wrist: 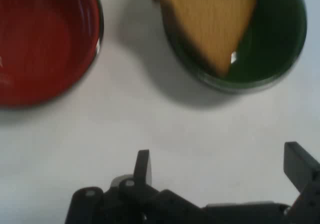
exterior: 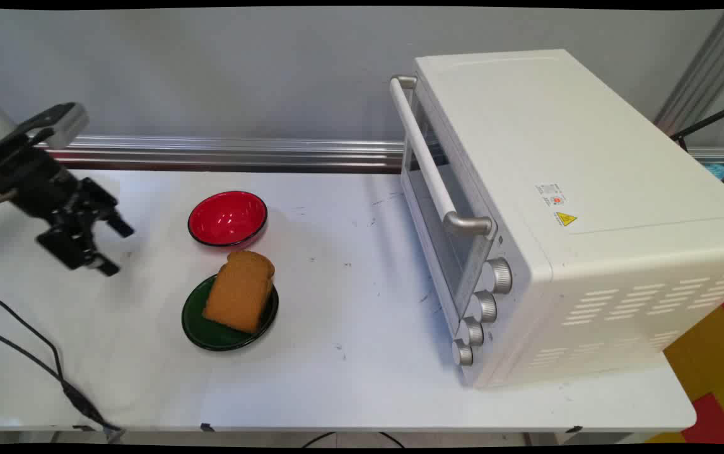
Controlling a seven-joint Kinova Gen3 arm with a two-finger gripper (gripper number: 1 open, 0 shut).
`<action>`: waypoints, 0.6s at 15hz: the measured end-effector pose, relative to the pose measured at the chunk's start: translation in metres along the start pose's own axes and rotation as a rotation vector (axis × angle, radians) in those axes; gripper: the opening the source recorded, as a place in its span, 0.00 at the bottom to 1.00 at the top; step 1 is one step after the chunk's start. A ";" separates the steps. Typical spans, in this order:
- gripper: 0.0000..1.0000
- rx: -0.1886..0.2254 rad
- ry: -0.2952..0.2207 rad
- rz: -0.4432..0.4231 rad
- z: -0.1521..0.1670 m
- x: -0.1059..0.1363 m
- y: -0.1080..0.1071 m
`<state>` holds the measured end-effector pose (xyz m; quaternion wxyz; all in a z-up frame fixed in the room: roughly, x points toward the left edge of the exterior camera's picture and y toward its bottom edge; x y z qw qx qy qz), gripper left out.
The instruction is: Open the oven
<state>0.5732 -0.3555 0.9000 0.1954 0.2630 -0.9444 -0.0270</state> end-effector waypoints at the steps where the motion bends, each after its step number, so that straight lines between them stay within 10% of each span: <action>1: 1.00 0.002 0.032 0.010 0.002 0.010 0.000; 9: 1.00 0.089 0.219 0.107 -0.003 0.141 0.002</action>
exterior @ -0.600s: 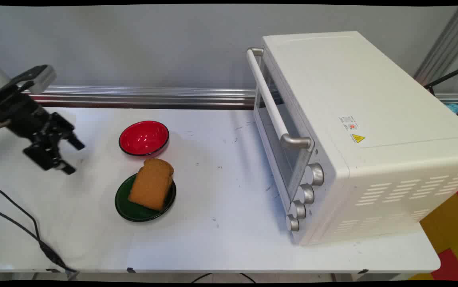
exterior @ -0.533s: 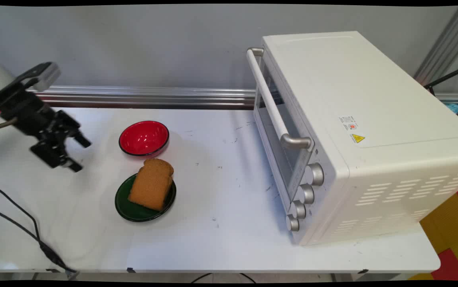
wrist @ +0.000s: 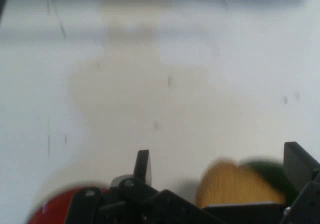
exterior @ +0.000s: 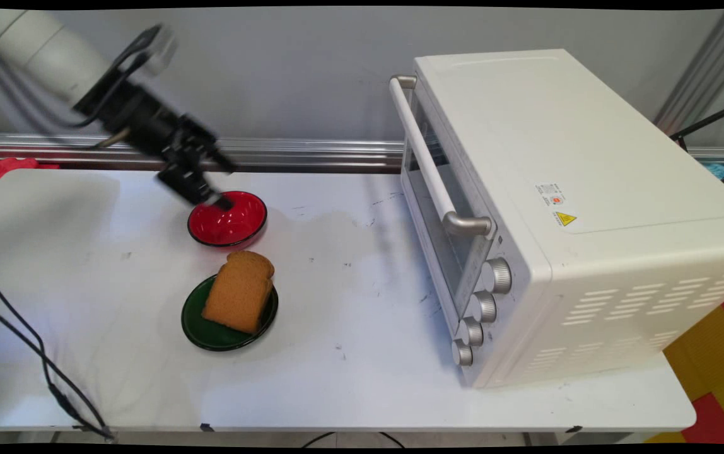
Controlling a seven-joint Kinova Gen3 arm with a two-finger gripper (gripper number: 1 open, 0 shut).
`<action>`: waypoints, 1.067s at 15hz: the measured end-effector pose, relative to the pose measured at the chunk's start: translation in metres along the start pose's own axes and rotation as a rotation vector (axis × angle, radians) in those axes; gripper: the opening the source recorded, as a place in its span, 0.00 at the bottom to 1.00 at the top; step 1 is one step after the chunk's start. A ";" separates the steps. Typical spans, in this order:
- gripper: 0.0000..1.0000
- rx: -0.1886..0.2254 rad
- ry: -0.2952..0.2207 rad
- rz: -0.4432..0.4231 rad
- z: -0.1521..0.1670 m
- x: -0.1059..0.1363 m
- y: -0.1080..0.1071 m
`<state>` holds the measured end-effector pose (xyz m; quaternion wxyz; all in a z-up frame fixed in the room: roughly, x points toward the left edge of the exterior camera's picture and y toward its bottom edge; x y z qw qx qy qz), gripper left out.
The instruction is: Open the oven
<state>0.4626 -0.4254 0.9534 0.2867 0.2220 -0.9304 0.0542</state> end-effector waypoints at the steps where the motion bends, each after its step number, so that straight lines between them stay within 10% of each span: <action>1: 1.00 0.006 0.019 0.008 0.003 0.028 0.000; 9: 1.00 -0.004 0.086 0.012 0.008 0.171 0.001; 16: 1.00 -0.036 0.110 0.012 0.007 0.243 0.000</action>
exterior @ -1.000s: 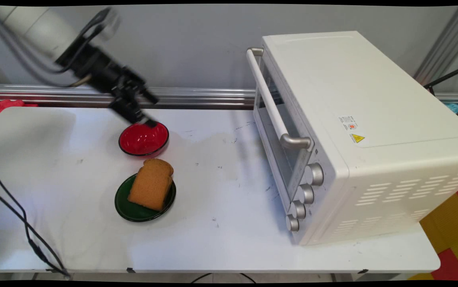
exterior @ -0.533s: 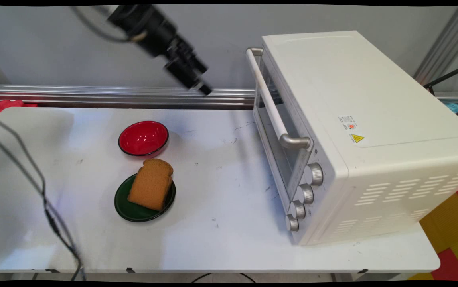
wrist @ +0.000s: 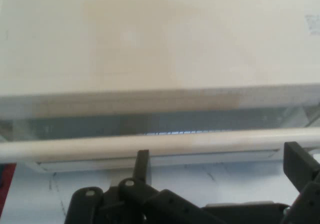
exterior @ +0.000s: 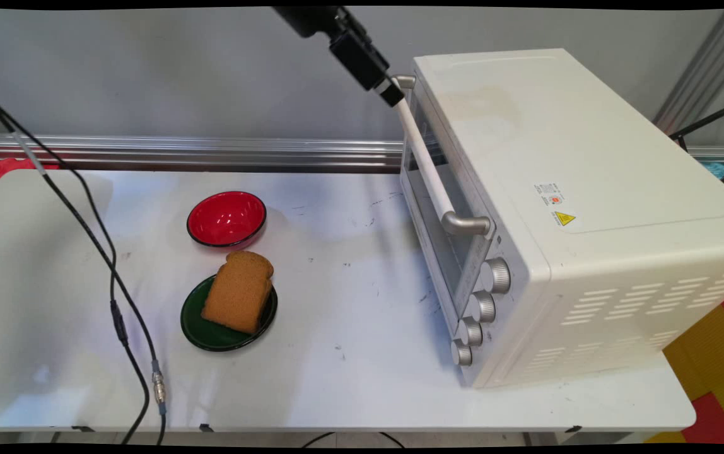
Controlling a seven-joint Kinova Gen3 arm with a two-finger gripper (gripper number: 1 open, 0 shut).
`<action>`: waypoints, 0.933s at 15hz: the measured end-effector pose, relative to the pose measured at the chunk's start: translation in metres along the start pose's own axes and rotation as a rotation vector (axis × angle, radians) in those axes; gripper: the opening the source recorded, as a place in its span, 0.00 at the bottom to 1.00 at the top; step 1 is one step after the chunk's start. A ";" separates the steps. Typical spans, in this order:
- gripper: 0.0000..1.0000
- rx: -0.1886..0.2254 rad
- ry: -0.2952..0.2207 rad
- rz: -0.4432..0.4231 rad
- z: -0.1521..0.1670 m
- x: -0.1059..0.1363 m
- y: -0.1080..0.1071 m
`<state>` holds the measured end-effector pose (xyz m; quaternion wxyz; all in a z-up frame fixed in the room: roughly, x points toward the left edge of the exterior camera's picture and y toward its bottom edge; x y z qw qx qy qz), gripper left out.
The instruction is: Open the oven
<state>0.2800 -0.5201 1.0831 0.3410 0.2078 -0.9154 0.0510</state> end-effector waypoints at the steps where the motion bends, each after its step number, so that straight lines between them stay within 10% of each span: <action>1: 1.00 -0.005 -0.003 0.002 0.001 0.006 0.000; 2: 1.00 -0.009 -0.009 0.004 0.002 0.010 -0.001; 3: 0.00 -0.011 -0.014 0.006 0.003 0.013 -0.001; 14: 0.00 -0.027 -0.040 -0.008 0.030 0.021 -0.012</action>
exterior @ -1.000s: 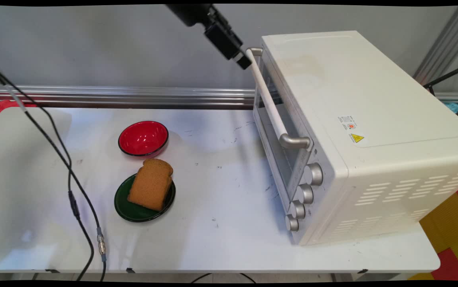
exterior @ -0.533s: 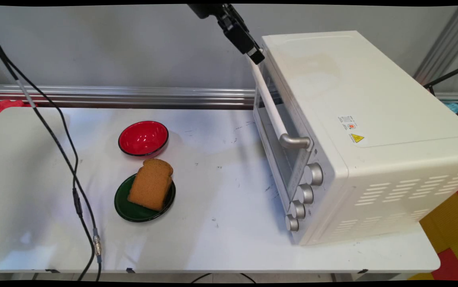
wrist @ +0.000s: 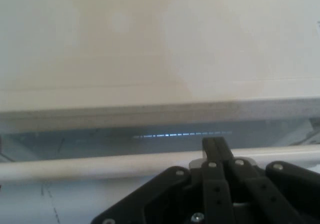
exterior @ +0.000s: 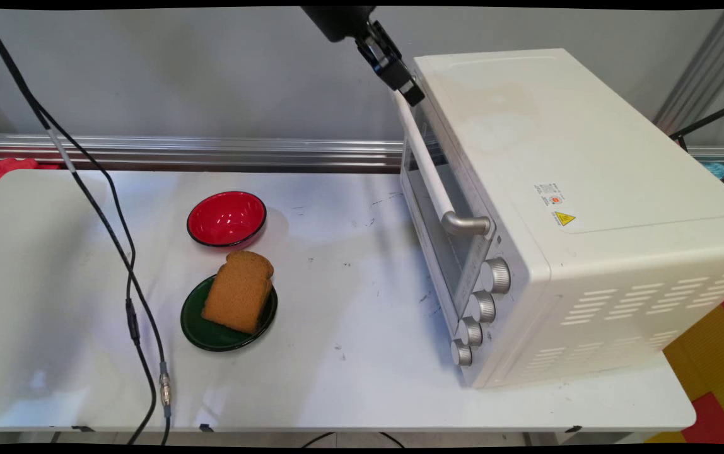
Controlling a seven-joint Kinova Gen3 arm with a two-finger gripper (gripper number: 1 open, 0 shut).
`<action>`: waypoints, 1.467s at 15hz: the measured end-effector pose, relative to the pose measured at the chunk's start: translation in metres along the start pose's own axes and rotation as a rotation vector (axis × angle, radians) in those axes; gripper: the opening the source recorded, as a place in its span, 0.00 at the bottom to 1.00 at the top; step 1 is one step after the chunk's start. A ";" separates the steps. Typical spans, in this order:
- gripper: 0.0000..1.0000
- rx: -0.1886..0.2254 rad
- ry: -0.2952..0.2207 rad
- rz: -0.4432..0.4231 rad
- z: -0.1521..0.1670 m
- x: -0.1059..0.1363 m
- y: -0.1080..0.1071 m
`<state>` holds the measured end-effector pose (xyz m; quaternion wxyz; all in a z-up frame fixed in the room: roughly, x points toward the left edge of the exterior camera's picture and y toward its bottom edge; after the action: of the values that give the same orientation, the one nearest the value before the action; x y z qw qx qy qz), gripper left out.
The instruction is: Open the oven
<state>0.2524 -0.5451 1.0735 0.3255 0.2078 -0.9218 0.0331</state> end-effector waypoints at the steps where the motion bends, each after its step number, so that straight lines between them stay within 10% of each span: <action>1: 0.00 0.003 0.000 0.000 0.005 -0.001 -0.002; 22: 0.00 0.021 -0.011 -0.020 0.074 -0.039 -0.018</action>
<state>0.2435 -0.5616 0.9905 0.3183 0.2205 -0.9212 0.0384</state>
